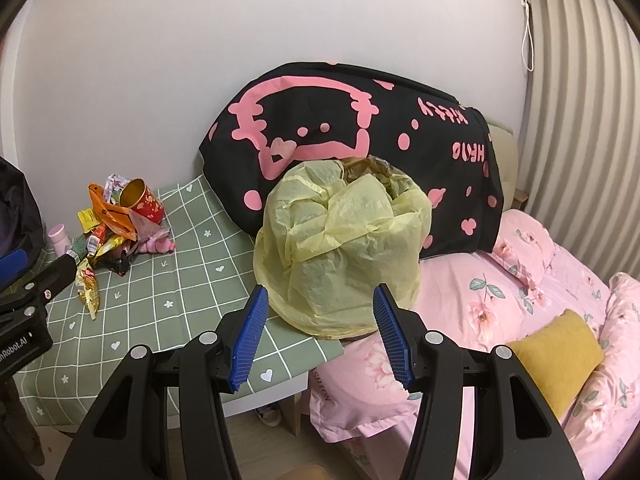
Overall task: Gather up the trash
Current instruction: 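Grasp the gold-and-red paper cup with the right gripper while the left gripper approaches the pile, then grasp the pink Kleenex tissue pack with the left gripper while the right gripper lifts the cup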
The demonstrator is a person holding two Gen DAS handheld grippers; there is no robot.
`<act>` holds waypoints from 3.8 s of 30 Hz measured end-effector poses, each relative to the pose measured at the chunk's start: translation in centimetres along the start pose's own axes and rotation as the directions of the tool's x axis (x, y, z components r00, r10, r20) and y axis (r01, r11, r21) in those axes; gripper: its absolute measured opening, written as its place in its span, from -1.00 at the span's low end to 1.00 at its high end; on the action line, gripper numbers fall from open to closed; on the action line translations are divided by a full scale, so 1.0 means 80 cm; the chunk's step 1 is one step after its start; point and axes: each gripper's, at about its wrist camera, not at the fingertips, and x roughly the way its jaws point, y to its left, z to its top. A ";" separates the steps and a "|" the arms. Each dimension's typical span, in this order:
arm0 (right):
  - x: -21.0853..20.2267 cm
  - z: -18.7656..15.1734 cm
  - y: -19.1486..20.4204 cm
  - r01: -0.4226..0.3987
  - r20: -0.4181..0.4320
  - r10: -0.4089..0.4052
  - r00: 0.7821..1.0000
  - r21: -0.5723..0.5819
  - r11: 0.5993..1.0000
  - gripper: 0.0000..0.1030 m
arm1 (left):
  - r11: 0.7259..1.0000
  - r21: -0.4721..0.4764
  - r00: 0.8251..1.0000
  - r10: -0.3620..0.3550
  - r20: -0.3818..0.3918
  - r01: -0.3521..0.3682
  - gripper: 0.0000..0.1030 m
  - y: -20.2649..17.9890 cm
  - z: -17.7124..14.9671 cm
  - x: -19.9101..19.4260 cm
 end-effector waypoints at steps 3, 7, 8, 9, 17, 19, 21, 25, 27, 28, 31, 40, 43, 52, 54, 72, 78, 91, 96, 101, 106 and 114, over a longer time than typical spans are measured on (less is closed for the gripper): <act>0.017 -0.002 0.006 0.006 -0.024 -0.007 1.000 -0.018 1.000 0.00 | 0.999 0.039 1.000 -0.015 -0.022 0.016 0.63 0.003 -0.003 0.018; 0.048 -0.003 0.017 -0.016 -0.074 0.015 0.997 -0.020 1.000 0.00 | 0.999 0.040 0.997 -0.016 -0.080 0.019 0.63 0.020 -0.006 0.049; 0.059 -0.003 0.022 -0.024 -0.088 0.022 0.996 -0.023 0.999 0.00 | 1.000 0.018 0.995 -0.017 -0.098 0.019 0.63 0.031 -0.006 0.059; 0.070 -0.005 0.029 -0.032 -0.102 0.029 0.994 -0.029 0.999 0.00 | 1.000 0.004 0.994 -0.017 -0.107 0.018 0.63 0.039 -0.006 0.066; 0.146 0.005 0.124 -0.149 -0.180 0.119 0.976 -0.162 0.976 0.00 | 0.985 -0.158 0.984 0.049 -0.169 -0.076 0.63 0.141 -0.011 0.122; 0.163 0.012 0.148 -0.174 -0.193 0.137 0.972 -0.188 0.967 0.00 | 0.978 -0.185 0.982 0.061 -0.177 -0.095 0.64 0.162 -0.009 0.135; 0.184 0.024 0.166 -0.209 -0.200 0.169 0.965 -0.198 0.958 0.00 | 0.975 -0.195 0.982 0.069 -0.175 -0.104 0.65 0.180 -0.005 0.148; 0.215 0.055 0.193 -0.234 -0.189 0.194 0.963 -0.218 0.948 0.00 | 0.977 -0.196 0.988 0.057 -0.141 -0.085 0.73 0.210 0.027 0.176; 0.230 0.070 0.204 -0.235 -0.188 0.195 0.963 -0.221 0.947 0.00 | 0.978 -0.197 0.991 0.039 -0.125 -0.063 0.73 0.224 0.055 0.193; 0.236 0.075 0.208 -0.235 -0.190 0.194 0.962 -0.221 0.947 0.00 | 0.979 -0.196 0.992 0.026 -0.127 -0.050 0.73 0.230 0.067 0.201; 0.254 0.085 0.220 -0.228 -0.199 0.187 0.962 -0.210 0.951 0.00 | 0.990 -0.143 0.995 0.007 -0.101 -0.022 0.73 0.245 0.118 0.235; 0.268 0.076 0.213 -0.142 -0.245 0.097 0.965 -0.174 0.974 0.00 | 0.991 -0.035 0.977 -0.132 -0.166 0.128 0.30 0.239 0.176 0.319; 0.264 0.072 0.203 -0.141 -0.260 0.096 0.961 -0.163 0.976 0.00 | 0.991 -0.014 0.971 -0.136 -0.194 0.136 0.15 0.231 0.174 0.333; 0.260 0.093 0.210 -0.234 -0.223 0.196 0.955 -0.162 0.959 0.00 | 0.993 -0.081 0.971 -0.105 -0.216 0.089 0.13 0.244 0.158 0.318; 0.261 0.111 0.224 -0.307 -0.205 0.276 0.939 -0.136 0.942 0.00 | 0.991 -0.103 0.970 -0.109 -0.217 0.088 0.13 0.252 0.155 0.310; 0.353 0.171 0.350 -0.471 -0.308 0.402 0.862 -0.194 0.861 -0.81 | 0.985 -0.163 0.977 -0.092 -0.192 0.060 0.13 0.304 0.165 0.297; 0.324 0.175 0.283 -0.414 -0.239 0.377 0.895 -0.130 0.901 -0.90 | 0.980 -0.149 0.966 -0.162 -0.202 0.133 0.13 0.284 0.155 0.305; 0.279 0.136 0.184 -0.268 -0.238 0.255 0.937 -0.023 0.963 -0.90 | 0.985 0.024 0.965 -0.160 -0.208 0.168 0.13 0.228 0.181 0.333; 0.266 0.120 0.166 -0.253 -0.246 0.243 0.938 -0.011 0.967 -0.90 | 0.984 0.015 0.944 -0.163 -0.287 0.175 -0.27 0.228 0.172 0.362; 0.261 0.114 0.160 -0.237 -0.247 0.229 0.941 0.001 0.972 -0.90 | 0.978 -0.046 0.931 -0.210 -0.299 0.206 -0.76 0.229 0.164 0.359; 0.253 0.115 0.154 -0.235 -0.230 0.228 0.946 -0.004 0.972 -0.90 | 0.971 -0.019 0.937 -0.234 -0.259 0.237 -0.81 0.206 0.182 0.335; 0.224 0.136 0.135 -0.232 -0.161 0.227 0.961 -0.013 0.973 -0.90 | 0.932 0.021 0.926 -0.357 -0.125 0.362 -0.82 0.154 0.236 0.274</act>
